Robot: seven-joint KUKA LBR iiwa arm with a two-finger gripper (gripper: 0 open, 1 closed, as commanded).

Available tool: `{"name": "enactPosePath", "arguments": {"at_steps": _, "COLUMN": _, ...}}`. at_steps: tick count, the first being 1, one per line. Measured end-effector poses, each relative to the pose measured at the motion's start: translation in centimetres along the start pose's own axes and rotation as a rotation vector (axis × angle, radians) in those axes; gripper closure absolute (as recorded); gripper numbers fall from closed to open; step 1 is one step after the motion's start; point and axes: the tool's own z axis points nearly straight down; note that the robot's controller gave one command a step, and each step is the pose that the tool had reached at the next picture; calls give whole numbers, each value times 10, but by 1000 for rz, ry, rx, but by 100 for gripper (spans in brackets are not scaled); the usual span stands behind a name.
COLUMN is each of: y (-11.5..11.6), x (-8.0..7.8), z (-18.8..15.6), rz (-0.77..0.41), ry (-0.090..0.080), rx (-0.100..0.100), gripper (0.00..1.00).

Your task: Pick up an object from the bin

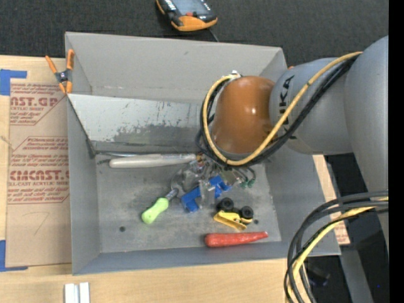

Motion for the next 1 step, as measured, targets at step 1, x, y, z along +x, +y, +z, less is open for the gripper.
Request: {"name": "enactPosePath", "arguments": {"at_steps": 1, "y": 0, "x": 0, "z": -22, "rz": 0, "ry": 0, "rx": 0, "gripper": 100}}
